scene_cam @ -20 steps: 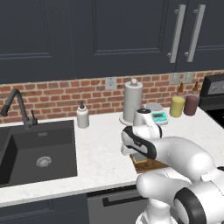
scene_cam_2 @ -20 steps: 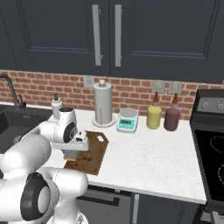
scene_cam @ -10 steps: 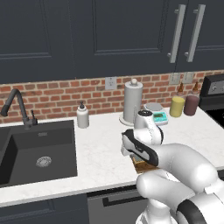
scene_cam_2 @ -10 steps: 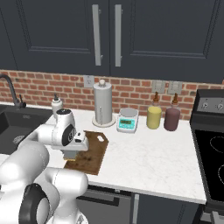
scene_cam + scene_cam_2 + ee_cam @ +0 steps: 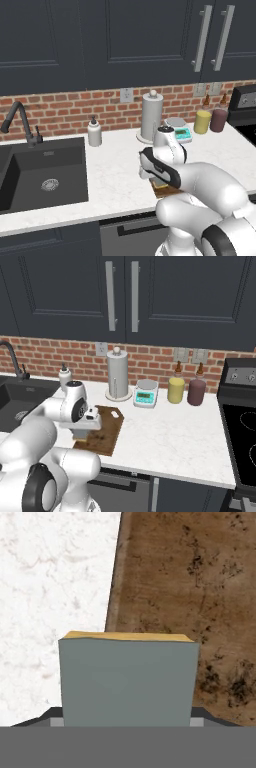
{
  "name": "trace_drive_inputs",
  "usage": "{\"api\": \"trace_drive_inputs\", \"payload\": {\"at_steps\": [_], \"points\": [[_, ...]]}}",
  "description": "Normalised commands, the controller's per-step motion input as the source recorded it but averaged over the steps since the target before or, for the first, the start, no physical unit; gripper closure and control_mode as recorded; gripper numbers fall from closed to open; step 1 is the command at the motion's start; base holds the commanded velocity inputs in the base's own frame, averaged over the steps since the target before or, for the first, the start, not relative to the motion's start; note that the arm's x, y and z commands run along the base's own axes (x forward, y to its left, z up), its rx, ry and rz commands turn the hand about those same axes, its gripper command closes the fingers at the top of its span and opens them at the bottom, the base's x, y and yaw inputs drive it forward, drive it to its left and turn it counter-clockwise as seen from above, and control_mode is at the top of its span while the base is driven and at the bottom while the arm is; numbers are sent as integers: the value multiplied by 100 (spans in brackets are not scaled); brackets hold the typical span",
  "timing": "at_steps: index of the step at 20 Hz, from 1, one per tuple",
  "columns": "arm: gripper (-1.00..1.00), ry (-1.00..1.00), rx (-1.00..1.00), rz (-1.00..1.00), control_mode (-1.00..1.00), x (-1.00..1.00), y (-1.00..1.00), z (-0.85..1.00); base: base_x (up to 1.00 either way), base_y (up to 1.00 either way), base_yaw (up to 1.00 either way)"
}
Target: Pick up the sponge from the counter and clean the cutting board by briefly scrubbing or pressing down on the cutting board. Once finished, release the sponge.
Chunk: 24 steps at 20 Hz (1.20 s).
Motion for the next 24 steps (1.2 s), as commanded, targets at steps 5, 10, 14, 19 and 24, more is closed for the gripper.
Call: {"api": "trace_drive_inputs", "payload": {"at_steps": [5,10,14,19,24], "points": [[100,19,0,0,-100,0,-8,0,0,0,0],[100,5,0,0,-100,0,-9,-19,0,0,0],[100,-5,0,0,-100,0,-2,-37,0,0,0],[100,-13,0,0,-100,0,0,-50,0,0,0],[100,-13,0,0,-100,0,0,-38,0,0,0]]}}
